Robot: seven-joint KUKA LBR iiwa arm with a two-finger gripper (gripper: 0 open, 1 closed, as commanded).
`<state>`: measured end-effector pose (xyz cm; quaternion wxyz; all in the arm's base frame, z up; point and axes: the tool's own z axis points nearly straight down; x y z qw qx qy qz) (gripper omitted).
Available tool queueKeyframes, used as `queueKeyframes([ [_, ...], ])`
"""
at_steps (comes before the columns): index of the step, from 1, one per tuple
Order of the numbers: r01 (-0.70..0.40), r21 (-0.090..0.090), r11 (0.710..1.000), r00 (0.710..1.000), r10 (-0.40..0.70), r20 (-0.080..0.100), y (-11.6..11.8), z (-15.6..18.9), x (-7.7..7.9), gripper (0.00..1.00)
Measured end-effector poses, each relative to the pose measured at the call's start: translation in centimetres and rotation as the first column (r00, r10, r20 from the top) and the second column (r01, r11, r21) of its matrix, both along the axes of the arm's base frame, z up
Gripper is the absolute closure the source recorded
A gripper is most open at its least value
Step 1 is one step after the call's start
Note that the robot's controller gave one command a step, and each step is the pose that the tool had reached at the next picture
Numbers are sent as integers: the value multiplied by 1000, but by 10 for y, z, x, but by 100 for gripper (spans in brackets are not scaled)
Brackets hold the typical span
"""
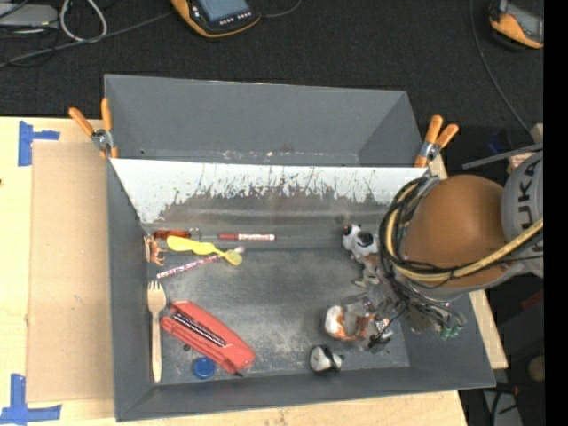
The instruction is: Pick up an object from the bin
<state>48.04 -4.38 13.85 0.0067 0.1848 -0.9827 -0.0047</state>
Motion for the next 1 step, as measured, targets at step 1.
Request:
queueKeyframes([
  [1,14,1,1000,1000,-14,-4,-1,82,7,100],
])
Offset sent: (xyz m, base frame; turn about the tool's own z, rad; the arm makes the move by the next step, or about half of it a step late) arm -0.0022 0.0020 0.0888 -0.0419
